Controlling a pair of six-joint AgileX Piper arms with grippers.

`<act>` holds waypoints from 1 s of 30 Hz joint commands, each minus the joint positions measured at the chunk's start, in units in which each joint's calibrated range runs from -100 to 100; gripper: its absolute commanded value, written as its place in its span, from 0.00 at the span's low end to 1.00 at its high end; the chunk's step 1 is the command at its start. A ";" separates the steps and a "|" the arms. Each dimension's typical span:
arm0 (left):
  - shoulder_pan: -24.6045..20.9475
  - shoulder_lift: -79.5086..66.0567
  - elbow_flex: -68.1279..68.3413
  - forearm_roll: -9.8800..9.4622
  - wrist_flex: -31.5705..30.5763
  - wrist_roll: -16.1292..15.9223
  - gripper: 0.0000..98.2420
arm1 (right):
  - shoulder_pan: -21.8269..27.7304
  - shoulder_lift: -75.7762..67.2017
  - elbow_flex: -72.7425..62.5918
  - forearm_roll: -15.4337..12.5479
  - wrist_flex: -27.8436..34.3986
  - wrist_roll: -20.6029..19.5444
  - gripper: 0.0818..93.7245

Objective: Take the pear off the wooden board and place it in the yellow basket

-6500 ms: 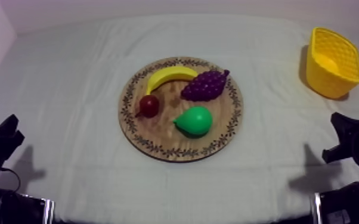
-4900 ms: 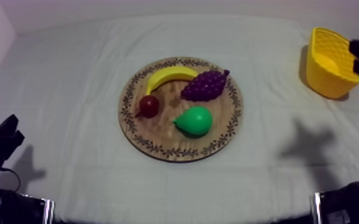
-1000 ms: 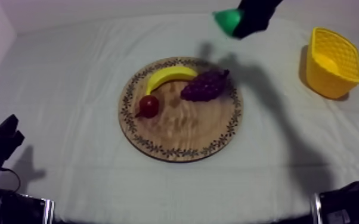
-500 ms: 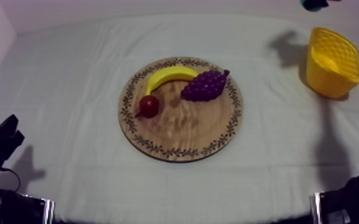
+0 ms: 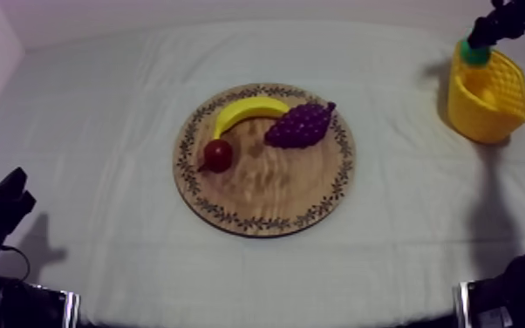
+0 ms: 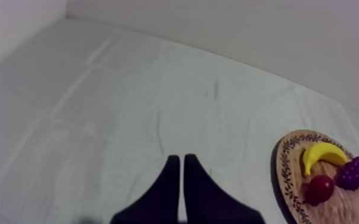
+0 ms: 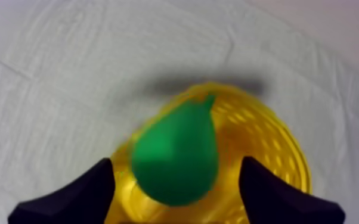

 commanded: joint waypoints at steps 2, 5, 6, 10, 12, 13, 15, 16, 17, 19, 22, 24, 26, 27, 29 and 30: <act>0.00 -0.02 -0.05 -0.01 0.01 -0.01 0.00 | 0.35 -2.30 2.12 0.18 -1.24 -0.66 0.74; 0.00 -0.02 -0.05 -0.01 0.01 -0.01 0.00 | 0.77 -5.57 3.81 -0.58 -1.55 -0.62 0.73; 0.00 -0.02 -0.05 -0.01 0.01 -0.01 0.00 | 0.91 -6.93 4.52 -1.00 -1.52 -0.52 0.72; 0.00 -0.02 -0.05 -0.01 0.01 -0.01 0.00 | 1.29 -14.09 9.17 -3.03 -1.43 0.33 0.67; 0.00 -0.02 -0.05 -0.01 0.01 -0.01 0.00 | 1.22 -18.52 12.35 -3.98 -1.44 0.68 0.63; 0.00 -0.02 -0.05 -0.01 0.01 -0.01 0.00 | 1.14 -20.88 14.10 -4.43 -1.57 0.82 0.61; 0.00 -0.02 -0.05 -0.01 0.01 -0.01 0.00 | 0.87 -25.82 17.96 -5.36 -2.35 1.01 0.55; 0.00 -0.02 -0.05 -0.01 0.01 -0.01 0.00 | 0.68 -28.38 20.13 -5.83 -3.01 1.06 0.52; 0.00 -0.02 -0.05 -0.01 0.01 -0.01 0.00 | 0.46 -31.02 22.48 -6.27 -3.83 1.10 0.49; 0.00 -0.02 -0.05 -0.01 0.01 -0.01 0.00 | -0.10 -36.49 27.65 -6.99 -5.72 1.19 0.40; 0.00 -0.02 -0.05 -0.01 0.01 -0.01 0.00 | -1.34 -44.68 35.81 -7.31 -8.39 0.88 0.27; 0.00 -0.02 -0.05 -0.01 0.01 -0.01 0.00 | -2.27 -49.94 41.14 -7.23 -9.78 0.55 0.20; 0.00 -0.02 -0.05 -0.01 0.01 -0.01 0.00 | -3.25 -55.05 46.43 -6.88 -10.94 0.01 0.16; 0.00 -0.02 -0.05 -0.01 0.01 -0.01 0.00 | -3.81 -57.58 49.16 -6.58 -11.63 -0.34 0.14; 0.00 -0.02 -0.05 -0.01 0.01 -0.01 0.00 | -4.82 -62.72 54.78 -6.06 -13.35 -1.05 0.12; 0.00 -0.02 -0.05 -0.01 0.01 -0.01 0.00 | -5.20 -65.32 57.67 -5.99 -14.46 -1.32 0.11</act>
